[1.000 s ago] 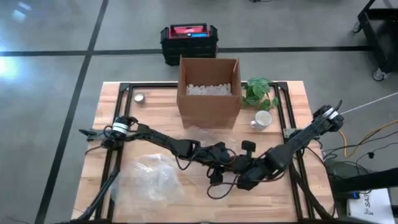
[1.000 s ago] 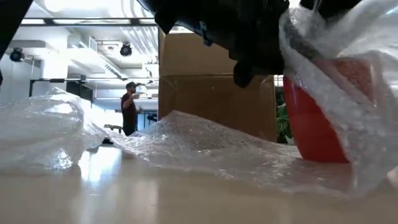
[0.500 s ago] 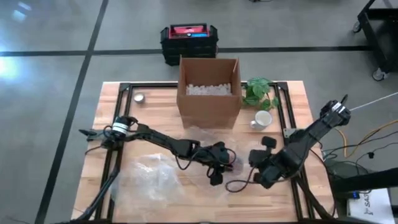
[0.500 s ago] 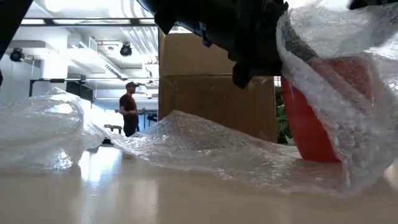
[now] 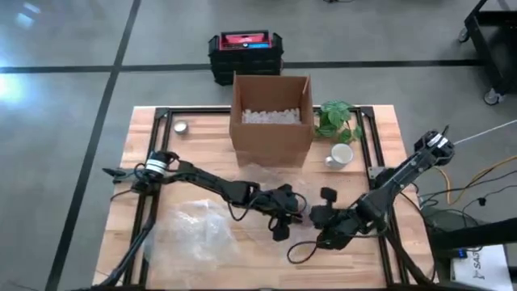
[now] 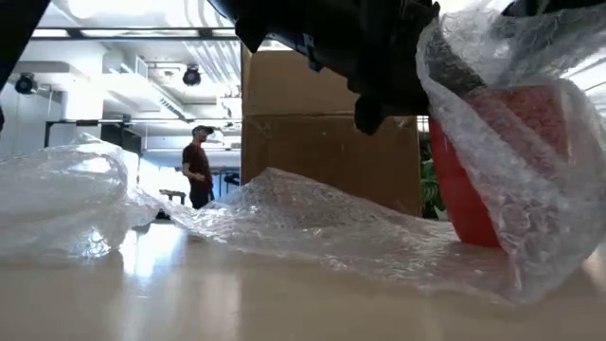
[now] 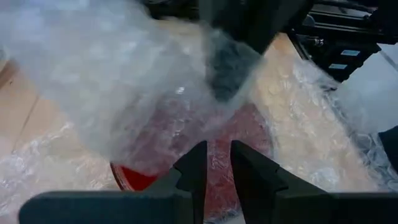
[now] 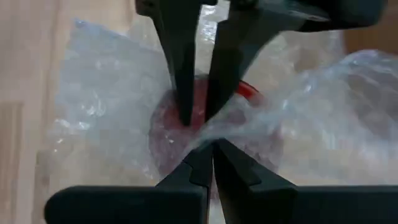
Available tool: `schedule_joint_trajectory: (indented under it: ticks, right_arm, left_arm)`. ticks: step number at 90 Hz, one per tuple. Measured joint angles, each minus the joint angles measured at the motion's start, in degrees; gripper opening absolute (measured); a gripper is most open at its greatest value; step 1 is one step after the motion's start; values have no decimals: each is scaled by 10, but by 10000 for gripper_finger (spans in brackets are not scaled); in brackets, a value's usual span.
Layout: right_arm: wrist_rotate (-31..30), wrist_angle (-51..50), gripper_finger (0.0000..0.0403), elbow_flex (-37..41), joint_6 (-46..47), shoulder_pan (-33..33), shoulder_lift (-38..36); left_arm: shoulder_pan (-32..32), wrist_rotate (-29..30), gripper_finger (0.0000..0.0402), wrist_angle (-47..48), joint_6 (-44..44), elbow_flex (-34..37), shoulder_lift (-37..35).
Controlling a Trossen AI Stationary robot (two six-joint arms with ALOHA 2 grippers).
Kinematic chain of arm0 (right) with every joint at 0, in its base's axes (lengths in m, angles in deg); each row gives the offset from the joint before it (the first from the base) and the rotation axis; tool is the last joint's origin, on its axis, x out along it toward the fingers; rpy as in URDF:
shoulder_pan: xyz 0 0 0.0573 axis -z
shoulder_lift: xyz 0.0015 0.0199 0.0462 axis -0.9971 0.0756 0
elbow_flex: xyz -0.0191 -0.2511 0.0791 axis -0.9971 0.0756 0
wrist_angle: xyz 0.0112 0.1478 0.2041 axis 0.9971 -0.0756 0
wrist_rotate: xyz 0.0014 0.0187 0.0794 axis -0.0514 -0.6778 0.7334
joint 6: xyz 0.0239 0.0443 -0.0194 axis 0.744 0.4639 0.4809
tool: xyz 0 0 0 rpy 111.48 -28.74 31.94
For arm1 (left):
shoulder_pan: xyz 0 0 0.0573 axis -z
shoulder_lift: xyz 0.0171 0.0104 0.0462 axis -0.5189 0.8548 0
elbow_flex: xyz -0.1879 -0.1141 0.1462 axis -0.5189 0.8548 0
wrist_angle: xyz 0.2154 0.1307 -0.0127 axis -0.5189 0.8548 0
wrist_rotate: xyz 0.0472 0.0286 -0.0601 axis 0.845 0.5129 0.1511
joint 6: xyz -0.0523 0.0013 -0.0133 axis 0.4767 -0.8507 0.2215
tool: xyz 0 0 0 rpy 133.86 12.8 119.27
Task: Wrap mug
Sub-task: Wrap the orange mug with the right transparent bubble wrap
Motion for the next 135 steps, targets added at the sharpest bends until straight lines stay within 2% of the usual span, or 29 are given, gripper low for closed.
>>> schedule_joint_trajectory:
  ticks: [18, 32, 42, 51, 61, 87, 117, 127, 135]
  right_arm:
    - [54, 5, 0, 3, -14, 26, 44]
    - [64, 5, 0, -1, -17, 28, 60]
    - [66, 3, 0, -10, -25, 28, 59]
    - [61, 3, 0, -21, -40, 29, 59]
    - [60, 6, 0, -24, -46, 31, 62]
    - [63, 11, 0, -34, -48, 31, 63]
    - [72, -173, 0, -158, -26, 27, 20]
    - [68, -239, 0, -165, 8, 12, -5]
    - [28, -317, 0, -141, 71, 3, -26]
  left_arm:
    - [0, -3, 59, -2, 0, 0, -4]
    - [0, 3, 59, 43, 0, 2, -46]
    - [0, 51, 59, 79, -14, 1, -82]
    - [-1, 90, 59, 59, -31, 9, -87]
    - [-5, 67, 59, -9, -30, 19, -69]
    - [-5, 42, 59, -48, -2, 19, 8]
    - [-3, 34, 59, -57, 14, 19, 15]
    - [-3, 30, 59, -56, 14, 19, 16]
    - [-2, 30, 59, -56, 14, 19, 16]
